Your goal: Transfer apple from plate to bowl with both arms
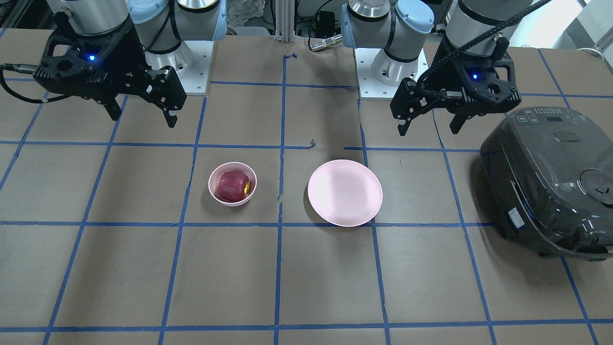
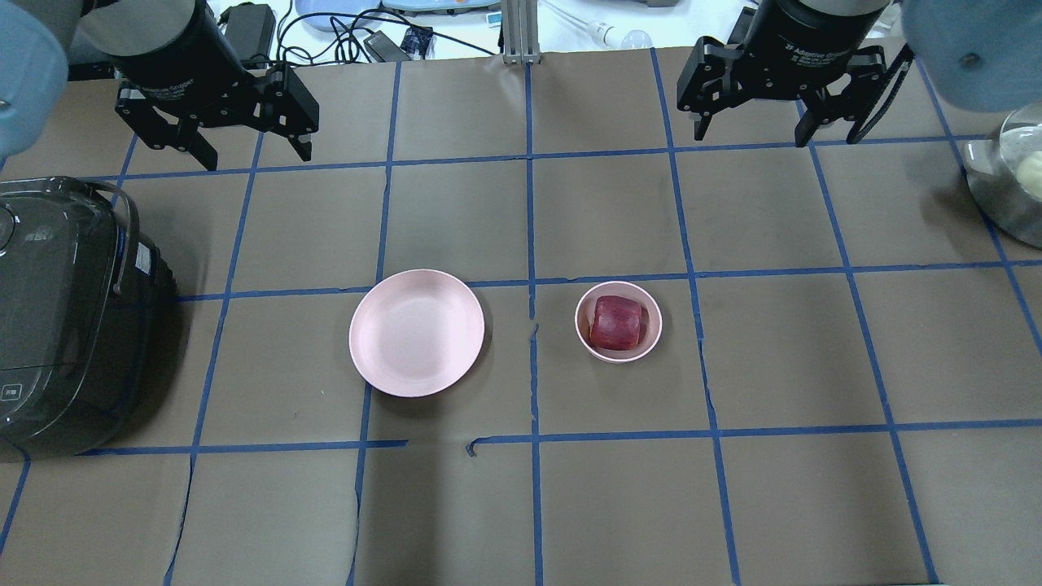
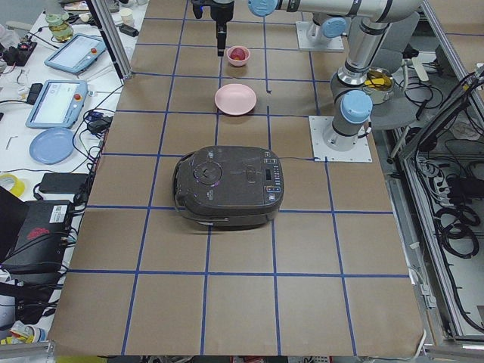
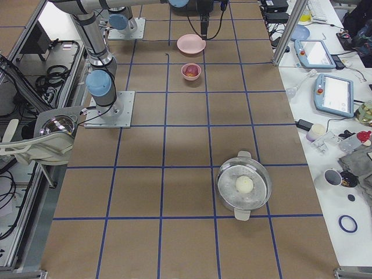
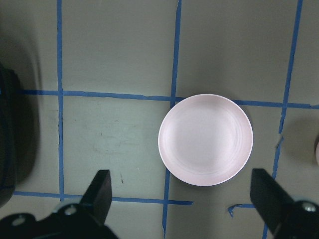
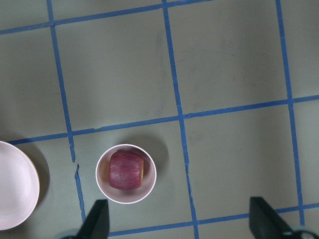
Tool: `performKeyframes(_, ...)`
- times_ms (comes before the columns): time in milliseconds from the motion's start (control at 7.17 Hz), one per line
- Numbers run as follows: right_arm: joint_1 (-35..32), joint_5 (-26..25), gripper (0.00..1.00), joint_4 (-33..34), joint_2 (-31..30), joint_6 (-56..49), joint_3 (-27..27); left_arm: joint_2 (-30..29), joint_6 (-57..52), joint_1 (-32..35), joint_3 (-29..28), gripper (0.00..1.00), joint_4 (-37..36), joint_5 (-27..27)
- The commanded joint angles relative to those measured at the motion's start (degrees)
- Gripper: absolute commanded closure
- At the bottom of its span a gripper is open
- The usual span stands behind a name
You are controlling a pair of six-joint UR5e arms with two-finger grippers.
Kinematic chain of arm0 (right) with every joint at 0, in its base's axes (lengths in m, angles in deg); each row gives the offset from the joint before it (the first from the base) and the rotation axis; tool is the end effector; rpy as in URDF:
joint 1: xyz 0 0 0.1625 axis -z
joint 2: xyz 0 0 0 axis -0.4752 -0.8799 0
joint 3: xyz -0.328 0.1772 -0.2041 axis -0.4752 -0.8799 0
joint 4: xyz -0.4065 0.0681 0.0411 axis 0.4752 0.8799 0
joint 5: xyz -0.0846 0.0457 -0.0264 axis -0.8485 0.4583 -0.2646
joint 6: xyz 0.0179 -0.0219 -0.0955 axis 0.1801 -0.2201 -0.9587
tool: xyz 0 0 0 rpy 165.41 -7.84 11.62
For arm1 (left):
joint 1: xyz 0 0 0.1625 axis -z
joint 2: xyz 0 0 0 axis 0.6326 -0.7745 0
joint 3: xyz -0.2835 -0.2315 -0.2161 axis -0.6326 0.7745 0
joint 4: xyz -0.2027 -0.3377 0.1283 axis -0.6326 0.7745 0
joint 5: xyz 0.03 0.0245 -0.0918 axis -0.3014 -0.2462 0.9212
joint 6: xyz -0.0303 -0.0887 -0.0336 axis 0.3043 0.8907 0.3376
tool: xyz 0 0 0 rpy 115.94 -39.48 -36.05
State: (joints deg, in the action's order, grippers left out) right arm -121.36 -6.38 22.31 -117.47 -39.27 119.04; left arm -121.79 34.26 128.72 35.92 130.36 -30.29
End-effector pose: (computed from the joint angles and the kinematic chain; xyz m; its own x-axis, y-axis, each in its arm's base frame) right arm 0.1592 -0.5012 0.5280 -0.9904 0.1372 -0.0149 0.1380 0.9861 -0.0929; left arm -0.1278 -0.5096 0.5184 -0.9973 -0.0729 -0.0028 -0.0724 0.9938 -0.0846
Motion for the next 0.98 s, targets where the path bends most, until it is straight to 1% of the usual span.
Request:
performKeyframes(0, 0.0, 0.0, 0.00, -0.1, 0.0, 0.0, 0.0, 0.0, 0.0, 0.1, 0.0, 0.00, 0.0, 0.1)
performKeyframes(140, -0.1, 0.1, 0.00, -0.1, 0.0, 0.0, 0.1, -0.1, 0.1, 0.1, 0.0, 0.00, 0.0, 0.8)
performKeyframes(837, -0.1, 0.0, 0.00, -0.1, 0.0, 0.0, 0.1, -0.3, 0.0, 0.0, 0.4, 0.00, 0.0, 0.2)
